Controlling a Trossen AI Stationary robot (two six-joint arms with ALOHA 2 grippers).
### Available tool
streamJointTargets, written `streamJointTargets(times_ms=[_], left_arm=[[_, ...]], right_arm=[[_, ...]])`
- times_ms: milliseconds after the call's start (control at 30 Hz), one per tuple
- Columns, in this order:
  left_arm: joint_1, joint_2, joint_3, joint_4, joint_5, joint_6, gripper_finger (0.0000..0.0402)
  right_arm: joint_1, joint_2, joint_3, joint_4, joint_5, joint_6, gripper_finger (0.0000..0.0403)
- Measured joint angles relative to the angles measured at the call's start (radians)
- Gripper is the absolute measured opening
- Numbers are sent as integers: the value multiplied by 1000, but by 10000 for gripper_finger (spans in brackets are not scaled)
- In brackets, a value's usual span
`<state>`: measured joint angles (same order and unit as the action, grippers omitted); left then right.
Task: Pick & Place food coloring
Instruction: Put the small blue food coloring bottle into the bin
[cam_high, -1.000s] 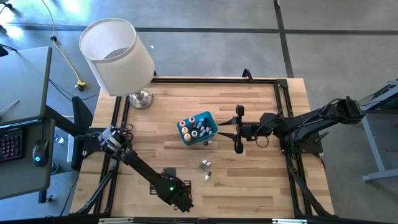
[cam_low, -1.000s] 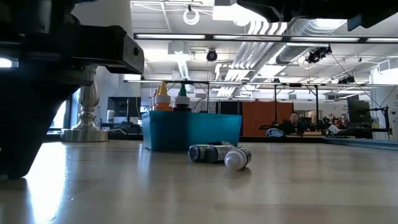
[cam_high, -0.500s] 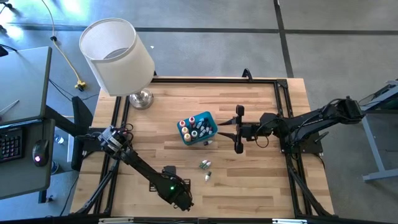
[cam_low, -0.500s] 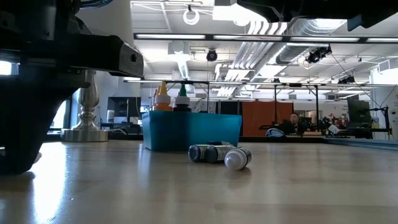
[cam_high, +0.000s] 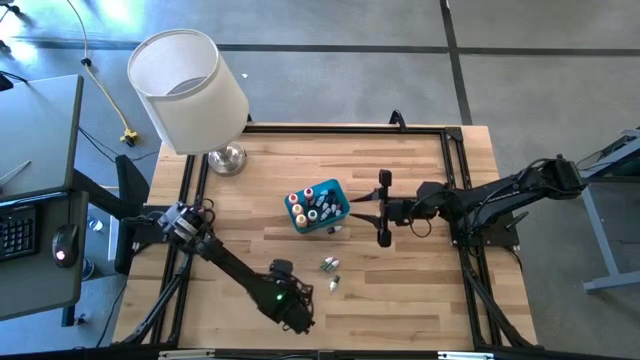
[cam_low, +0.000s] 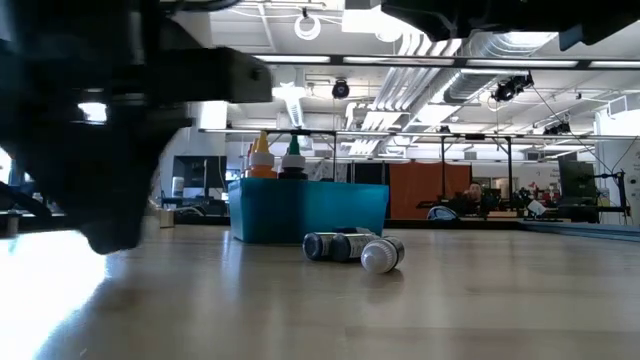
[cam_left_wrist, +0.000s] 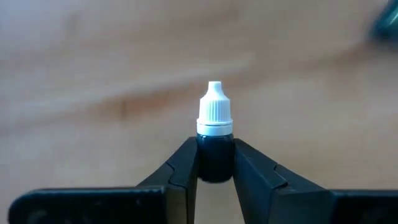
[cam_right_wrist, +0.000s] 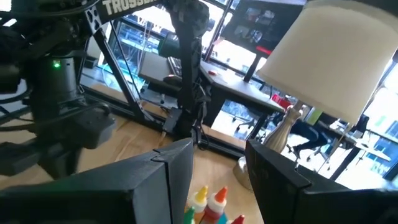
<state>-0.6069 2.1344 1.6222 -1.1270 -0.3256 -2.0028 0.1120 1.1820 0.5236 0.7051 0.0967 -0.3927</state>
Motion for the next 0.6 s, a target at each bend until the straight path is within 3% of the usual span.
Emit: streamJointTargets(times_ms=[167,333,600], left_arm=[[80,-17,30,0,-160,200,76],[185,-16,142,15,-271,527,75],[344,-16,273,38,-318,949,75]], right_arm=[[0,0,1,-80,0,11,142],[0,0,1,-240,0,28,142],[0,0,1,-476,6,154,142]])
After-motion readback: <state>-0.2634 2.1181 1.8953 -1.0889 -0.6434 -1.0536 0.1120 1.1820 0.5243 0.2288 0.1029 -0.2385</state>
